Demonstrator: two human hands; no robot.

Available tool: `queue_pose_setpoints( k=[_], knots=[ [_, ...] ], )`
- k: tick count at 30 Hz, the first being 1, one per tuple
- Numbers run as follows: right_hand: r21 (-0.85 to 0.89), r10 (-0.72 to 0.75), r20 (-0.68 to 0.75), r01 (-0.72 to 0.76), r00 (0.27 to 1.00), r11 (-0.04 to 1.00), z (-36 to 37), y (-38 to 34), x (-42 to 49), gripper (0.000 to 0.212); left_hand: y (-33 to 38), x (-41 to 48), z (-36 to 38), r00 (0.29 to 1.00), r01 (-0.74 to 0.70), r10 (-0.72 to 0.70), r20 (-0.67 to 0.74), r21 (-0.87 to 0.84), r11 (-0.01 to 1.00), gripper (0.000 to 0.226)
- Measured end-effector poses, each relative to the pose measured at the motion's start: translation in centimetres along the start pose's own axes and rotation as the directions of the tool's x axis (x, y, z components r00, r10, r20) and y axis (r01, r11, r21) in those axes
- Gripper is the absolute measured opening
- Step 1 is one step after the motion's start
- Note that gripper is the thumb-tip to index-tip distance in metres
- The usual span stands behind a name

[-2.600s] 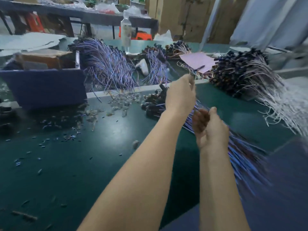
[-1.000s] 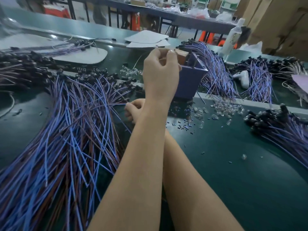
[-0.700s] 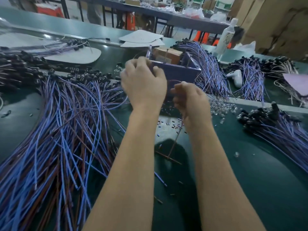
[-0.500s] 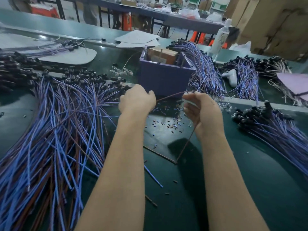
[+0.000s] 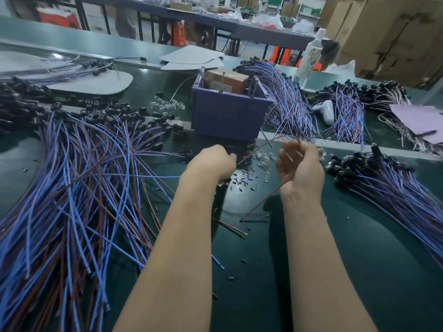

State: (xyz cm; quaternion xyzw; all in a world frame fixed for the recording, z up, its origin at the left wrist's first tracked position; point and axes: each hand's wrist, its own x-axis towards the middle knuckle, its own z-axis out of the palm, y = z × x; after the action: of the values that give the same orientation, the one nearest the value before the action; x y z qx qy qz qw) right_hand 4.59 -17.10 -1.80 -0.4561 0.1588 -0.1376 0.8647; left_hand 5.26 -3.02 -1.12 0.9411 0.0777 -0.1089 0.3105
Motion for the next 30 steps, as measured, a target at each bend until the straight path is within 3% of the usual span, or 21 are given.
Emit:
queue_pose_setpoints(
  k=[4,6,10,12,14,17,21,27,30],
  knots=[
    [-0.029,0.028,0.041,-0.026,0.999,0.999,-0.1,0.2,0.1,0.024,-0.1,0.3,-0.3,0.993,0.008,-0.032,-0.117,-0.200,0.980,0.038],
    [-0.060,0.094,0.150,-0.086,0.984,0.994,0.0,0.2,-0.1,0.035,0.1,0.4,-0.6,0.969,-0.089,0.000,-0.249,-0.345,0.934,0.028],
    [-0.182,0.307,0.430,-0.252,0.849,0.950,0.8,0.6,-0.8,0.062,1.6,0.1,-0.5,0.843,-0.403,0.067,-0.533,-0.545,0.735,0.013],
    [-0.271,0.361,0.442,-0.262,0.821,0.926,1.1,0.9,-1.1,0.065,2.6,-0.3,0.2,0.836,-0.471,0.053,-0.546,-0.665,0.579,0.012],
    [-0.273,0.362,0.442,-0.262,0.821,0.926,1.2,1.0,-1.0,0.052,3.4,-0.5,1.2,0.833,-0.501,0.070,-0.549,-0.693,0.518,0.012],
    [-0.232,0.372,0.505,-0.292,0.779,0.928,0.7,0.4,-0.8,0.032,3.8,-0.4,2.5,0.815,-0.536,0.130,-0.565,-0.650,0.539,0.012],
    [-0.260,0.371,0.561,-0.268,0.740,0.928,0.1,0.4,-0.7,0.032,3.4,-0.4,2.9,0.810,-0.556,0.165,-0.563,-0.645,0.525,0.008],
    [-0.086,0.147,0.395,-0.123,0.907,0.989,-0.1,0.9,-0.1,0.023,3.3,-0.6,3.2,0.840,-0.535,0.334,-0.429,-0.544,0.646,0.008],
    [-0.066,-0.043,0.253,0.062,0.967,0.996,-0.6,0.7,0.5,0.017,3.4,-0.7,3.2,0.856,-0.512,0.429,-0.288,-0.362,0.779,0.033]
  ],
)
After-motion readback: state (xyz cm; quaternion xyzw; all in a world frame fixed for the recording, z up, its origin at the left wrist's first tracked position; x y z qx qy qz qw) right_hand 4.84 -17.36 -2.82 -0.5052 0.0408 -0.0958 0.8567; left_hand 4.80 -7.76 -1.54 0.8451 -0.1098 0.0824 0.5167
